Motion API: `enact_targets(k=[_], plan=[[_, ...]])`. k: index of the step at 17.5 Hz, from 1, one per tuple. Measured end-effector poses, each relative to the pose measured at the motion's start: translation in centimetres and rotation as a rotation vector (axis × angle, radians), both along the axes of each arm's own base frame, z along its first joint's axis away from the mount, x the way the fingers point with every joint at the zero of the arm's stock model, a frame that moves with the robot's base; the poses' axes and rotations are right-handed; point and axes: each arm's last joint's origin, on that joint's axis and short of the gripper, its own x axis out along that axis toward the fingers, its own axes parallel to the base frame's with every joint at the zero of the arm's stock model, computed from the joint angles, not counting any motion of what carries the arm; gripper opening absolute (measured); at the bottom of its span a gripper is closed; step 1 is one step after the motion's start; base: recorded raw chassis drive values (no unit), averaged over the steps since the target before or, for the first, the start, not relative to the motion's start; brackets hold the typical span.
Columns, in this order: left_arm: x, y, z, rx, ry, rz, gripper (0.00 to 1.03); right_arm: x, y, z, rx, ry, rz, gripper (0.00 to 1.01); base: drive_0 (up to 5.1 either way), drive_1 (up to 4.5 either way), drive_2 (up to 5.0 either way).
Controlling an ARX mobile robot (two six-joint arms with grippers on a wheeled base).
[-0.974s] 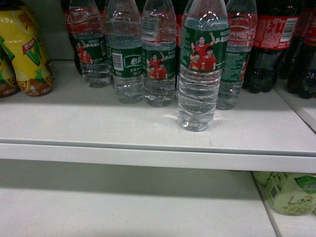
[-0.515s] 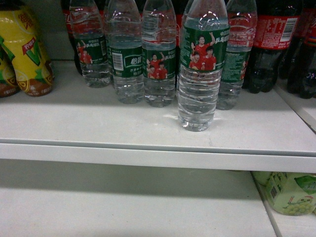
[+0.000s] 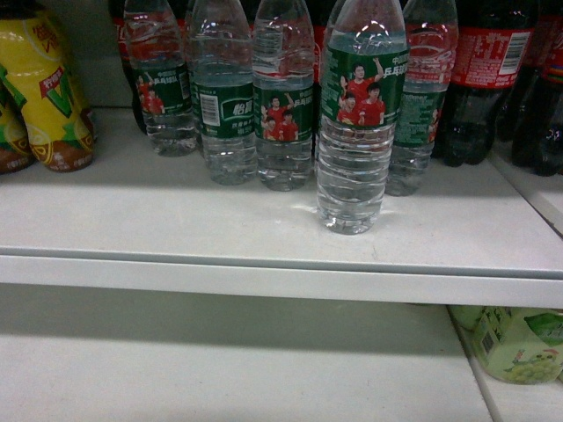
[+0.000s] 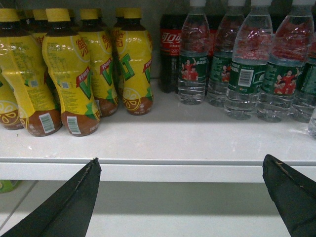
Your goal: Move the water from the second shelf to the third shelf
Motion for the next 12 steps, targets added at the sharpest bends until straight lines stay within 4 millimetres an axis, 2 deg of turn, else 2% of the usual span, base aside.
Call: enact_targets(k=[3, 9, 11, 12], plan=[[0.0, 0.0, 0.0, 0.000, 0.000, 0.000, 0.98, 3.8, 0.9, 2.2, -0.026, -0.026, 0.063, 0.98, 0.0, 0.00, 0.0], [0.0, 0.0, 0.0, 0.000, 0.000, 0.000, 0.98, 6.4, 1.9, 2.8, -0.046, -0.016, 0.095, 0.98, 0.0, 0.00, 0.0], [0.0, 0.0, 0.0, 0.000, 0.000, 0.000, 0.98, 7.8, 3.6, 1.8, -0.064, -0.002, 0.151, 0.98, 0.0, 0.00, 0.0], [0.0, 0.0, 0.0, 0.000, 0.000, 0.000, 0.98, 10.0, 6.3, -1.2, -0.084, 0.085, 0.208, 0.98, 0.0, 0.00, 0.0]])
